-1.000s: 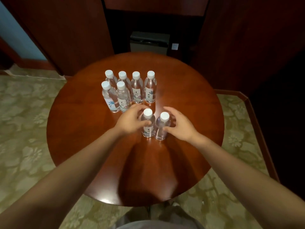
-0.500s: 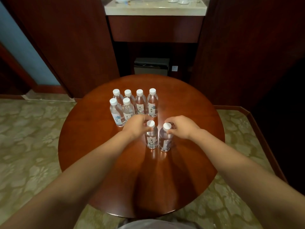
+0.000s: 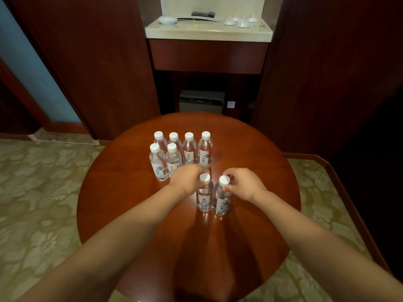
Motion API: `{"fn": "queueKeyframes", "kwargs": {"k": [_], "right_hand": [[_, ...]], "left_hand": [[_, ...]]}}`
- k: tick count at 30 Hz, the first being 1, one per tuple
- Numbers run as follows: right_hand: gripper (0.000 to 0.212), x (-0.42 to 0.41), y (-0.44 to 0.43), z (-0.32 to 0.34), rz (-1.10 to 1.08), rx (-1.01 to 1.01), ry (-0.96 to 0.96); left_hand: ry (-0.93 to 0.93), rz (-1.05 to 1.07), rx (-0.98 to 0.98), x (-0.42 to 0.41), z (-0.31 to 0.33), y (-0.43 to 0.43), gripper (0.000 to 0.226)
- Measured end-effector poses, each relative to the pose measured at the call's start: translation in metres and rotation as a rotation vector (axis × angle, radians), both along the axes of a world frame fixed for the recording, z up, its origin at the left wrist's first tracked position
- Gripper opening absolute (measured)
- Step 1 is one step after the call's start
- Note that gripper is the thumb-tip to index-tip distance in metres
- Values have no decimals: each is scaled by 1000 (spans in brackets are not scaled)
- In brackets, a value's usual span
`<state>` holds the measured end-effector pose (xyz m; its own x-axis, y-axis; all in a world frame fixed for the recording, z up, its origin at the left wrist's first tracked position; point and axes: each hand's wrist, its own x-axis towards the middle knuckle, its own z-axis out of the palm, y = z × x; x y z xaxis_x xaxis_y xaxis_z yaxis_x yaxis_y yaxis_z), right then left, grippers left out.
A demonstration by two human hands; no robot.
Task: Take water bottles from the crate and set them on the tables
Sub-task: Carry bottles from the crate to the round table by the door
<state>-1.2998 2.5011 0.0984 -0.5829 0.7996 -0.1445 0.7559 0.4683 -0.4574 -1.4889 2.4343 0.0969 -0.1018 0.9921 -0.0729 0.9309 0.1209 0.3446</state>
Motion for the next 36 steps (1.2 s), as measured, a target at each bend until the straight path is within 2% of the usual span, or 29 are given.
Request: {"fn": "queueKeyframes", "kwargs": {"k": [3, 8, 13, 21, 27, 36], "right_hand": [[24, -8, 5, 1, -16, 16, -14], [26, -29, 24, 0, -29, 36, 2], [30, -59, 53, 3, -75, 42, 67], [27, -96, 89, 0, -76, 76, 71], [25, -103, 94, -11, -84, 82, 59], [28, -108, 93, -17, -108, 77, 70]], "left_hand": [[116, -73, 40, -9, 3, 6, 19], [207, -95, 87, -29, 8, 22, 33], [227, -110, 110, -58, 16, 48, 37], [287, -91, 85, -91, 12, 79, 28], [237, -86, 69, -97, 11, 91, 31], [317, -56, 64, -102, -3, 93, 26]]}}
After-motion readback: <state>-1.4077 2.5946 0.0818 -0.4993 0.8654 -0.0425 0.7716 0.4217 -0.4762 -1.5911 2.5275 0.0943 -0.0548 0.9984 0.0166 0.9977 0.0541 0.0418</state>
